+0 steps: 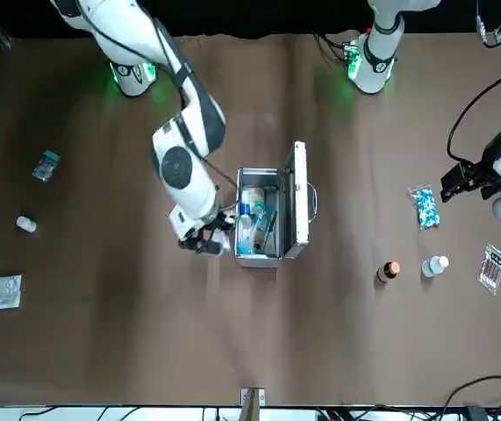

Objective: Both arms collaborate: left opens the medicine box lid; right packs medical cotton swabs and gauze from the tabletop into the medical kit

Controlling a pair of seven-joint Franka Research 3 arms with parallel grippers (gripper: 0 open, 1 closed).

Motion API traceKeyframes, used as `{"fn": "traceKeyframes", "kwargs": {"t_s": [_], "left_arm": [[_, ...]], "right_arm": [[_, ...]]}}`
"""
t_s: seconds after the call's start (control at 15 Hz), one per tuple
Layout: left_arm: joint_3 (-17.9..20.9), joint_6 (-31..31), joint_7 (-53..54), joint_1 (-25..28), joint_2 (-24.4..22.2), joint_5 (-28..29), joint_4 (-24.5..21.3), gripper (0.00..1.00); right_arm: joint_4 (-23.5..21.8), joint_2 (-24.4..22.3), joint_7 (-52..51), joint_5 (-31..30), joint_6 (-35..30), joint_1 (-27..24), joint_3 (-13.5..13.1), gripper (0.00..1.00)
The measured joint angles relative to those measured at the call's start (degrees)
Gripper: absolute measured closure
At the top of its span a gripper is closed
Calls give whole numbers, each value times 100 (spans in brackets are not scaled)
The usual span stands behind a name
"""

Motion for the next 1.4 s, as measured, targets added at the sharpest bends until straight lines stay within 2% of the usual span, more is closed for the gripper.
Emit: {"fn": "traceKeyframes", "kwargs": {"t_s": [0.13, 0.2, 0.53, 0.6, 1.0, 1.2, 1.4], "left_arm": [[0, 0, 0, 0, 0, 0, 0, 0], [0, 0, 0, 0, 0, 0, 0, 0], [1, 0, 0, 9, 0, 0, 0, 0], [1, 0, 0, 10, 0, 0, 0, 0], [1, 0, 0, 9, 0, 0, 0, 0], [1, 0, 0, 8, 0, 0, 0, 0], [2, 0, 0, 9, 0, 0, 0, 0]], "right_arm": [[47, 0, 244, 62, 22, 123, 55, 65], [48, 3, 304, 72, 28, 196, 62, 59], [63, 10, 373, 155, 47, 366, 70, 13], [79, 9, 373, 187, 47, 365, 69, 9], [187, 9, 372, 209, 49, 373, 60, 7], [408, -55, 340, 202, 2, 27, -49, 7], [474, -214, -39, 197, -373, -441, -66, 7]]}}
